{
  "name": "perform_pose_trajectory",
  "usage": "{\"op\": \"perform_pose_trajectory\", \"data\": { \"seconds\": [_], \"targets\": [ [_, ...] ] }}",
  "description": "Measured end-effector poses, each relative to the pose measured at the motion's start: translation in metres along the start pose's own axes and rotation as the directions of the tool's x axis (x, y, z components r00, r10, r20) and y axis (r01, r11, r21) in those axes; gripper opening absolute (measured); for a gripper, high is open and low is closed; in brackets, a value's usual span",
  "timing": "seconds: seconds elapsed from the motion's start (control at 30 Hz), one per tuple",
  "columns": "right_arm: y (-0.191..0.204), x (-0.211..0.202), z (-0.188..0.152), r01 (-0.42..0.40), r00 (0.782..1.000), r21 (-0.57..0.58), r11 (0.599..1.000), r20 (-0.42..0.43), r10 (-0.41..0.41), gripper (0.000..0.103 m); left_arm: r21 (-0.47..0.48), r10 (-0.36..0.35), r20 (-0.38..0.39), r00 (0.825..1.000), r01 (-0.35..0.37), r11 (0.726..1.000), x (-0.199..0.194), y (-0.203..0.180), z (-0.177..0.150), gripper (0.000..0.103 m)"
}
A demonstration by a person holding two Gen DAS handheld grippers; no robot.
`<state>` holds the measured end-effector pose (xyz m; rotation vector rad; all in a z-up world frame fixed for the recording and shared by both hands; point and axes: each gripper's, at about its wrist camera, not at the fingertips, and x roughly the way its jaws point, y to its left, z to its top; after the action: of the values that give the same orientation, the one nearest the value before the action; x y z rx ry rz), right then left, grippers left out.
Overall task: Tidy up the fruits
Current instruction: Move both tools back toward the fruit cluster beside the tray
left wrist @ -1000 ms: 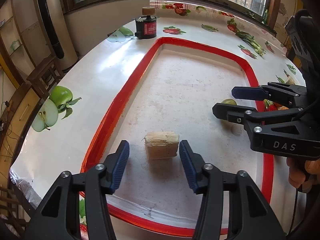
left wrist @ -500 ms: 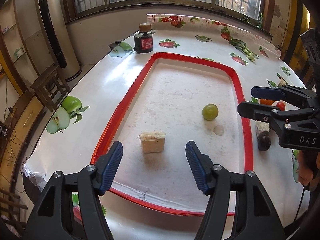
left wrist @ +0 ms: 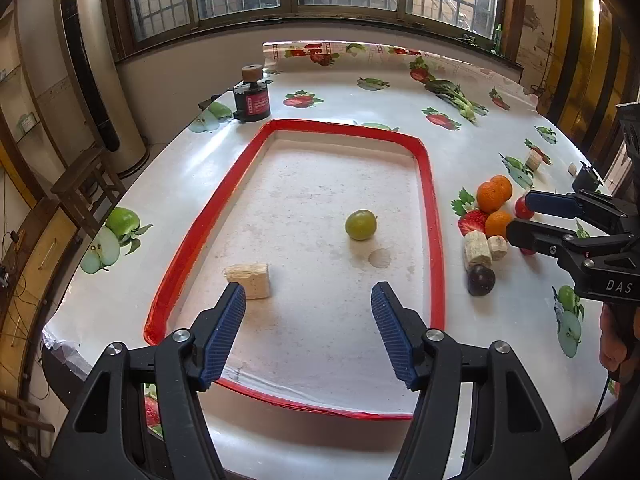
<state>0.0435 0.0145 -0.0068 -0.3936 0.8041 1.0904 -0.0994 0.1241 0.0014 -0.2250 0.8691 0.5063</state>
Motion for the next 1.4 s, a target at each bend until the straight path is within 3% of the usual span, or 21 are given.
{"op": "perform_pose_trajectory", "data": {
  "seconds": [0.83, 1.03, 1.27, 1.4],
  "targets": [
    [-0.085, -0.066, -0.068, 0.139, 0.990, 0.163, 0.977, 0.007, -0.142, 0.072, 0.132, -0.163, -0.039, 0.986, 0.166, 0.977, -0.005, -0.096, -0.009, 0.066],
    [-0.092, -0.065, -0.075, 0.165, 0.986, 0.174, 0.971, 0.003, -0.168, 0.072, 0.129, -0.182, -0.059, 0.981, 0.189, 0.974, 0.005, -0.108, -0.007, 0.066],
    [-0.089, -0.047, -0.074, 0.143, 0.990, 0.159, 0.977, -0.019, -0.141, 0.071, 0.112, -0.194, -0.105, 0.975, 0.205, 0.972, 0.027, -0.114, -0.006, 0.066],
    [-0.086, -0.031, -0.070, 0.120, 0.993, 0.151, 0.981, -0.040, -0.115, 0.065, 0.119, -0.189, -0.126, 0.974, 0.203, 0.972, 0.039, -0.119, -0.005, 0.066]
  ]
}}
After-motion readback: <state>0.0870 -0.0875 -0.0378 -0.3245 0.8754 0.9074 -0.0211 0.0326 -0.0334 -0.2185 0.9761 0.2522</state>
